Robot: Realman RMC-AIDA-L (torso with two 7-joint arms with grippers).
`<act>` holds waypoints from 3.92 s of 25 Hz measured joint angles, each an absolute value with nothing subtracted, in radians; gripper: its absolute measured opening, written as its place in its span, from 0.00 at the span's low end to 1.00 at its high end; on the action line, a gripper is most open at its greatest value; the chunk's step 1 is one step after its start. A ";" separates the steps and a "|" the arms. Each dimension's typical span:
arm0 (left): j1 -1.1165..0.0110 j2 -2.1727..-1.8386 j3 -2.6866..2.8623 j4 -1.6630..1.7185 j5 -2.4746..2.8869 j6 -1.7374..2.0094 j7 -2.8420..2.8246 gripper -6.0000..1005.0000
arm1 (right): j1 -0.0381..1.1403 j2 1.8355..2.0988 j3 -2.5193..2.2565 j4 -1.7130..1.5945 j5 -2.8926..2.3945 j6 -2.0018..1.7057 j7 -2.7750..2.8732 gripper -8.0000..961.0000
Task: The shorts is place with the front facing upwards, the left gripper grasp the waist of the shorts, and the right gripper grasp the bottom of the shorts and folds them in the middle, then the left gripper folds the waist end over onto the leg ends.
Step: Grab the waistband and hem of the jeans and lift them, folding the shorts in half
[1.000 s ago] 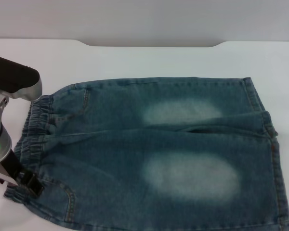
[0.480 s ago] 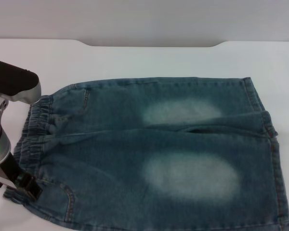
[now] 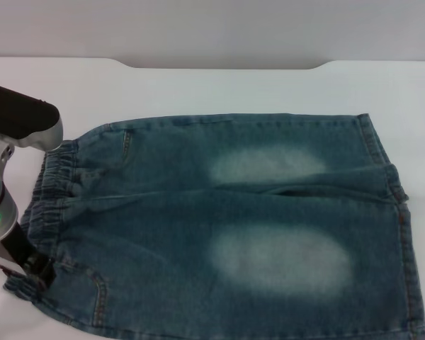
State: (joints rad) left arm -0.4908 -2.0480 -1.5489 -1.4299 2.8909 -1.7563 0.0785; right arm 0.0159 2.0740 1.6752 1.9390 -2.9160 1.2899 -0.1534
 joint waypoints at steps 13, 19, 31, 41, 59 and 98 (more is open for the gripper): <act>-0.492 -2.051 -1.538 -1.463 2.890 -1.787 0.085 0.47 | 0.027 2.074 1.650 2.017 -2.897 1.446 -0.153 0.78; -0.497 -2.051 -1.537 -1.486 2.889 -1.792 0.089 0.24 | 0.057 2.073 1.644 2.031 -2.839 1.550 -0.153 0.78; -0.498 -2.051 -1.537 -1.480 2.890 -1.790 0.092 0.13 | 0.026 2.079 1.585 2.029 -2.804 1.571 -0.135 0.77; -0.519 -2.050 -1.537 -1.459 2.890 -1.785 0.095 0.09 | -0.058 2.082 1.556 2.020 -2.713 1.558 -0.115 0.76; -0.525 -2.053 -1.528 -1.440 2.890 -1.769 0.100 0.06 | -0.099 2.080 1.467 1.913 -2.685 1.494 -0.094 0.76; -0.549 -2.054 -1.527 -1.431 2.890 -1.775 0.104 0.06 | -0.072 2.072 1.483 1.806 -2.656 1.514 -0.166 0.74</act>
